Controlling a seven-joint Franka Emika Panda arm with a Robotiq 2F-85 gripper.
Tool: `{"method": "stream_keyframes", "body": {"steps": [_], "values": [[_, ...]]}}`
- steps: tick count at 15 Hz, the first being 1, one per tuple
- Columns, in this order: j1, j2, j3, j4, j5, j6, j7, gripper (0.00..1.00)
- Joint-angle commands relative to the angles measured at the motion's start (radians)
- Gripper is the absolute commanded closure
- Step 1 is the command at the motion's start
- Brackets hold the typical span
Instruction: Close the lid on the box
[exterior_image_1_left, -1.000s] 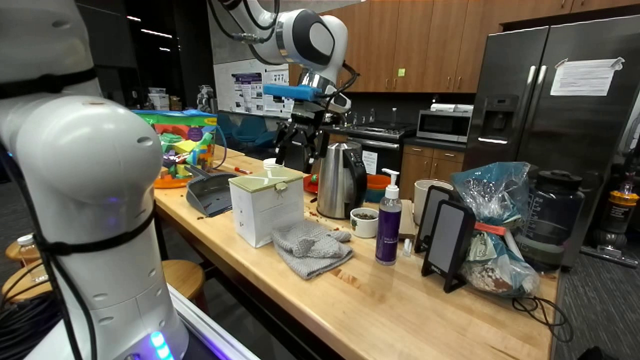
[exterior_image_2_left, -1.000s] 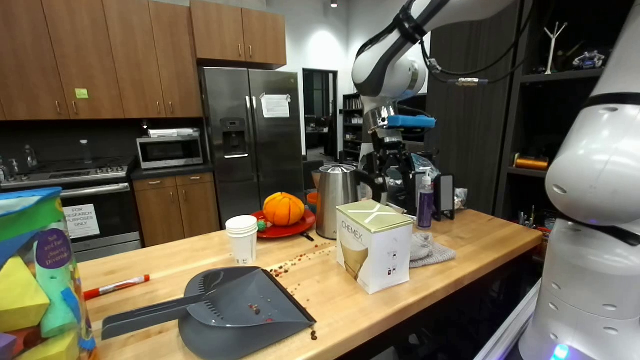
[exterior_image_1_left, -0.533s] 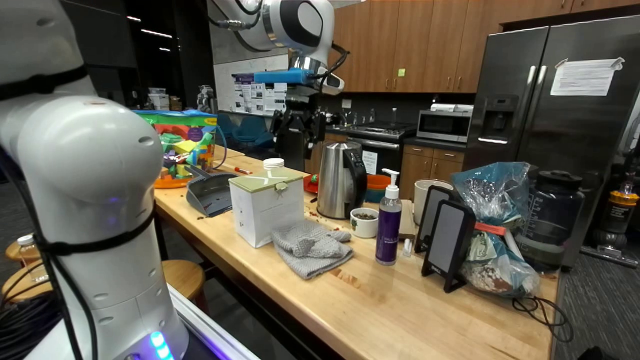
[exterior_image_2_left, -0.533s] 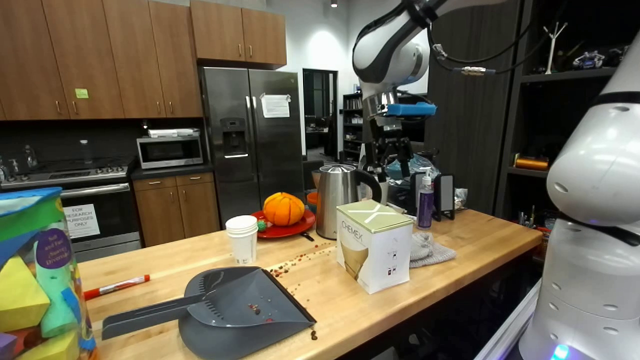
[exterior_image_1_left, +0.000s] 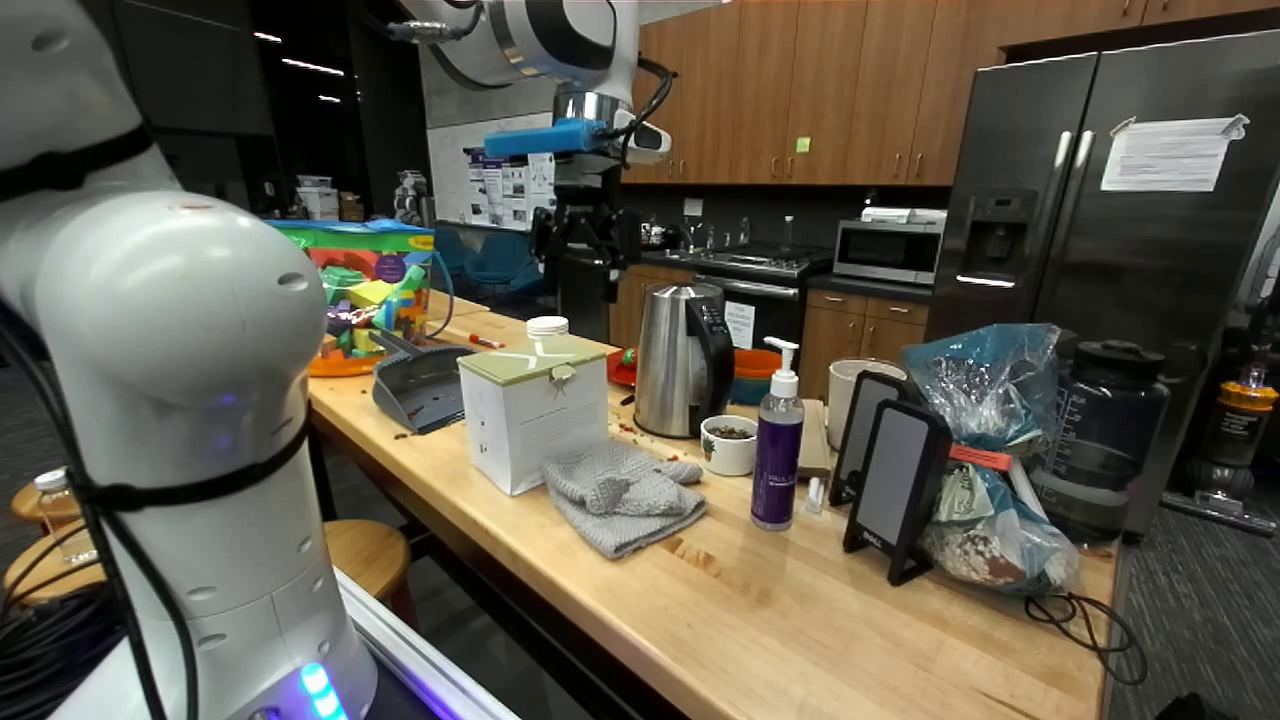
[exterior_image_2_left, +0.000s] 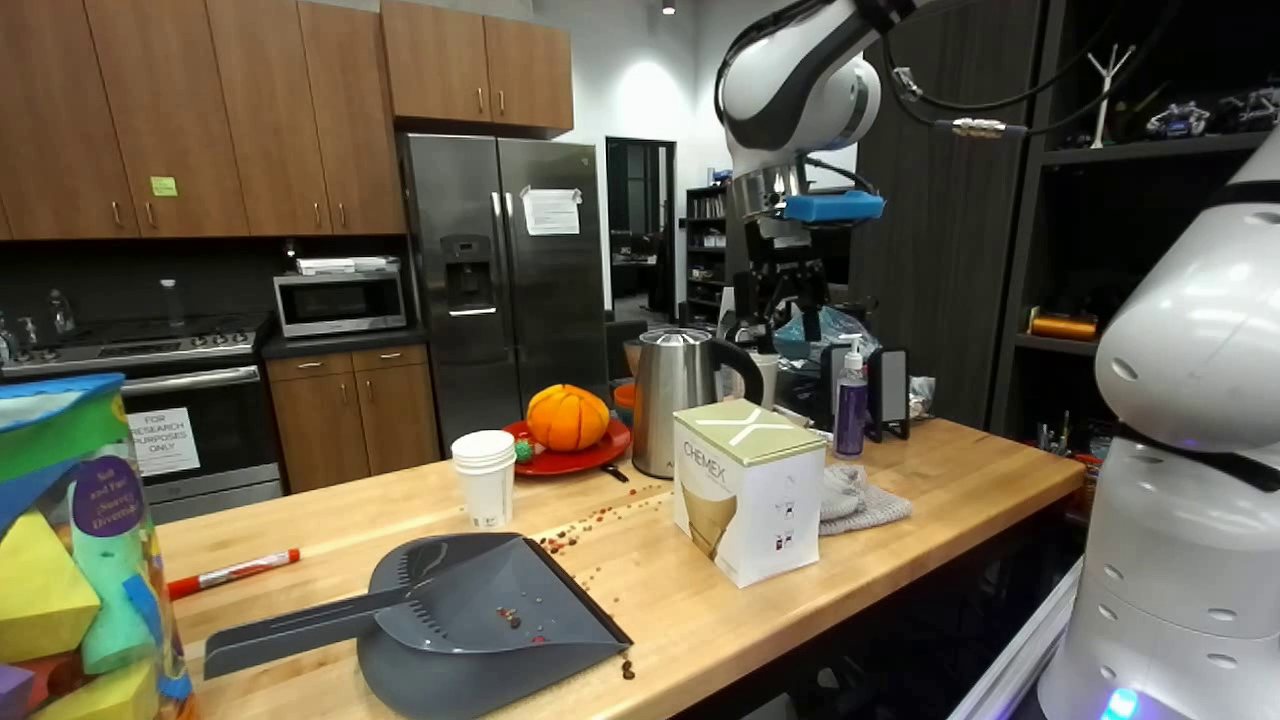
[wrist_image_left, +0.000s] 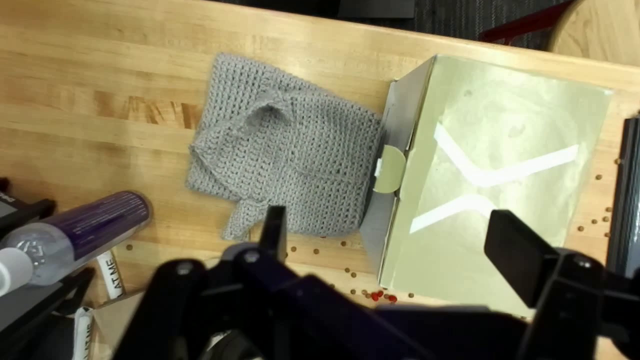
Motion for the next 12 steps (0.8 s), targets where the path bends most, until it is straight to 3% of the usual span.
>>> {"method": "stream_keyframes", "body": {"steps": [1,12], "values": [[0.001,-0.082,0.003,-0.073,-0.037,0.046,0.025,0.00],[0.015,-0.153,-0.020,-0.151,-0.140,0.070,-0.109,0.00]]}}
